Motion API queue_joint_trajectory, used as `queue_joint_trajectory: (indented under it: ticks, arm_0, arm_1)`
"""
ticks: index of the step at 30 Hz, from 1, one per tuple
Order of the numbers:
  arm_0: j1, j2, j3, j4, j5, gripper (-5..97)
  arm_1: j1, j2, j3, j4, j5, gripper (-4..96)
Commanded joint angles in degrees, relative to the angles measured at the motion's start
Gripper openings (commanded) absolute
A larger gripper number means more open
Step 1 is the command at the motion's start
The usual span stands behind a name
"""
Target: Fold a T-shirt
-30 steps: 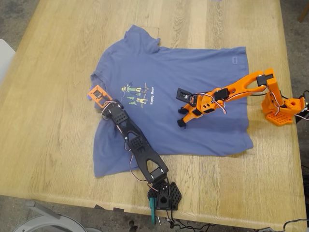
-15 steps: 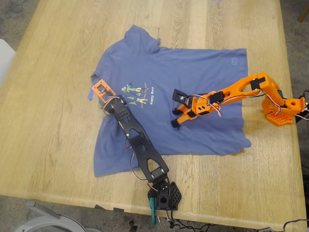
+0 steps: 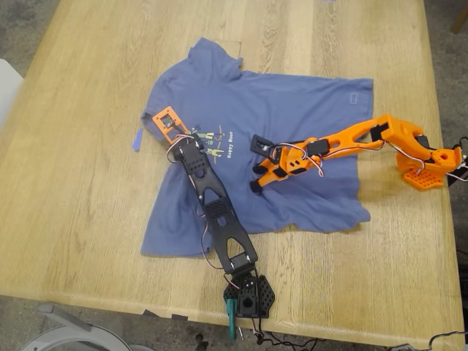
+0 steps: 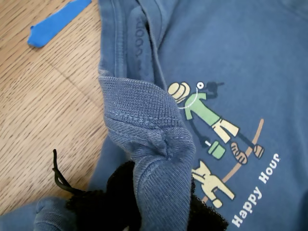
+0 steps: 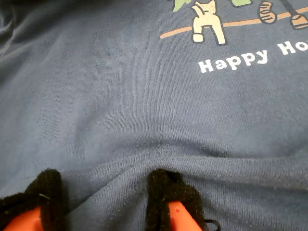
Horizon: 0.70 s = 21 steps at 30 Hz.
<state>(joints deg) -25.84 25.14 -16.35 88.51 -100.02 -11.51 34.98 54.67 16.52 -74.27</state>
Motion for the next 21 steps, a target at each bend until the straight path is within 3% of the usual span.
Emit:
queue_joint_trajectory:
  ticks: [1, 7, 9, 12, 21]
  arm_0:
    - [-0.1, 13.2, -2.7, 1.4, -0.4, 6]
    - [-0.4, 14.9, -2.7, 4.1, -0.5, 2]
    - [-0.4, 15.1, -2.7, 4.2, -0.5, 0]
    - [-0.1, 15.9, -2.7, 4.2, -0.5, 0]
    - [5.9, 22.0, -2.7, 5.9, -0.3, 0]
  arm_1:
    - [-0.9, -5.0, -9.2, 5.5, 0.5, 26.3]
    - [-2.0, -33.8, -62.2, 35.8, 0.2, 21.4]
    - [-1.8, -33.8, -62.2, 40.1, 0.7, 9.2]
    - [-1.2, -32.4, -62.1, 40.3, 0.7, 0.2]
    - [2.7, -29.6, -62.1, 41.4, 0.0, 0.1]
